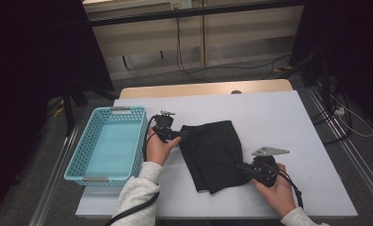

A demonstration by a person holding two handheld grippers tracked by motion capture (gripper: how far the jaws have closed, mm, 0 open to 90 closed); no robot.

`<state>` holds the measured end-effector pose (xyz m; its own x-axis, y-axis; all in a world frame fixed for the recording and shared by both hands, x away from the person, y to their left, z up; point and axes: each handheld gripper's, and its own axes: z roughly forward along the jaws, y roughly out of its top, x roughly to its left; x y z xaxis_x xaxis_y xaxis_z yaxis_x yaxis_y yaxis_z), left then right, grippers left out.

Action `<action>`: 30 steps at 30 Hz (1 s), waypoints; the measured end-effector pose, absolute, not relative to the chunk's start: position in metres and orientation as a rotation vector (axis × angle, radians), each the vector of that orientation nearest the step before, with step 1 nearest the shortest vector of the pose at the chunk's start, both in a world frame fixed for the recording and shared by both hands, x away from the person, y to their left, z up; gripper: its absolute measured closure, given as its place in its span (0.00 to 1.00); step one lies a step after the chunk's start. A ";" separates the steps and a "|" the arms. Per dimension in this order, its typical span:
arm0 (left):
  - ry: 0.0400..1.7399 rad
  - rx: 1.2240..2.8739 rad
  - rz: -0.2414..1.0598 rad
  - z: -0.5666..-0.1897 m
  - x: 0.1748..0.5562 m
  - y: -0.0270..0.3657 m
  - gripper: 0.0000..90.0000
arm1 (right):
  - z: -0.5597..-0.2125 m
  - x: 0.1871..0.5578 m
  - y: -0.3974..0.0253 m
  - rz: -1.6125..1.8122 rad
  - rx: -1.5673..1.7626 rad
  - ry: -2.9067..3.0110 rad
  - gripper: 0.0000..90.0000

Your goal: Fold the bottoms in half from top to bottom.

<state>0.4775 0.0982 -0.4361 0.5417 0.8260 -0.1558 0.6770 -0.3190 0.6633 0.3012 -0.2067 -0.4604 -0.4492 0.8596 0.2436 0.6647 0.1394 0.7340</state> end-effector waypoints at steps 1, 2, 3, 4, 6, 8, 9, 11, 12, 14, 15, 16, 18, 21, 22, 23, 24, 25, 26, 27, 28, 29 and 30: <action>1.206 2.086 0.277 -0.436 0.479 0.096 0.15 | -0.460 0.301 -0.207 1.202 1.494 2.179 0.90; 1.206 2.101 0.267 -0.436 0.483 0.091 0.14 | -0.460 0.301 -0.207 1.201 1.495 2.181 0.90; 1.206 2.101 0.267 -0.436 0.483 0.091 0.14 | -0.460 0.301 -0.207 1.201 1.495 2.181 0.90; 1.210 2.103 0.267 -0.436 0.485 0.089 0.14 | -0.460 0.301 -0.207 1.200 1.495 2.181 0.90; 1.216 2.095 0.255 -0.437 0.487 0.084 0.14 | -0.460 0.301 -0.207 1.199 1.489 2.183 0.90; 1.228 2.098 0.235 -0.439 0.489 0.080 0.13 | -0.460 0.301 -0.207 1.202 1.488 2.182 0.90; 1.234 2.118 0.264 -0.440 0.490 0.079 0.14 | -0.460 0.300 -0.207 1.202 1.488 2.184 0.90; 1.268 2.147 0.285 -0.446 0.493 0.080 0.15 | -0.460 0.300 -0.207 1.201 1.482 2.185 0.90; 1.286 2.151 0.287 -0.448 0.495 0.083 0.15 | -0.460 0.300 -0.207 1.199 1.481 2.188 0.90; 1.296 2.138 0.288 -0.450 0.497 0.086 0.18 | -0.460 0.299 -0.207 1.200 1.476 2.187 0.90; 1.295 2.137 0.293 -0.450 0.497 0.087 0.20 | -0.459 0.299 -0.207 1.202 1.476 2.188 0.90; 1.291 2.146 0.297 -0.450 0.497 0.088 0.23 | -0.459 0.299 -0.207 1.202 1.475 2.187 0.90; 1.307 2.142 0.288 -0.449 0.497 0.089 0.26 | -0.460 0.299 -0.207 1.200 1.476 2.190 0.90; 1.312 2.161 0.285 -0.448 0.495 0.088 0.28 | -0.460 0.299 -0.206 1.193 1.475 2.191 0.90; 1.320 2.163 0.280 -0.447 0.495 0.087 0.29 | -0.460 0.299 -0.206 1.190 1.474 2.191 0.90; 1.330 2.165 0.282 -0.447 0.495 0.086 0.29 | -0.460 0.299 -0.205 1.187 1.473 2.191 0.90; 1.341 2.163 0.277 -0.447 0.495 0.086 0.29 | -0.460 0.298 -0.205 1.185 1.473 2.189 0.90; 1.345 2.168 0.277 -0.446 0.495 0.085 0.29 | -0.459 0.298 -0.205 1.188 1.473 2.187 0.90; 1.355 2.181 0.270 -0.445 0.495 0.084 0.32 | -0.459 0.299 -0.206 1.189 1.471 2.188 0.90; 1.370 2.178 0.264 -0.445 0.495 0.083 0.32 | -0.459 0.299 -0.206 1.189 1.471 2.188 0.90; 1.383 2.180 0.250 -0.444 0.495 0.082 0.33 | -0.459 0.299 -0.206 1.189 1.473 2.189 0.90; 1.392 2.183 0.250 -0.443 0.495 0.081 0.34 | -0.459 0.299 -0.206 1.190 1.471 2.189 0.90; 1.405 2.182 0.248 -0.442 0.495 0.080 0.36 | -0.459 0.299 -0.206 1.190 1.471 2.189 0.90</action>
<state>0.4948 0.0802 -0.4425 0.4426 0.8878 -0.1264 0.7907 -0.3200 0.5219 0.2986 -0.2057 -0.4594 -0.4603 0.8585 0.2262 0.6566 0.1576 0.7376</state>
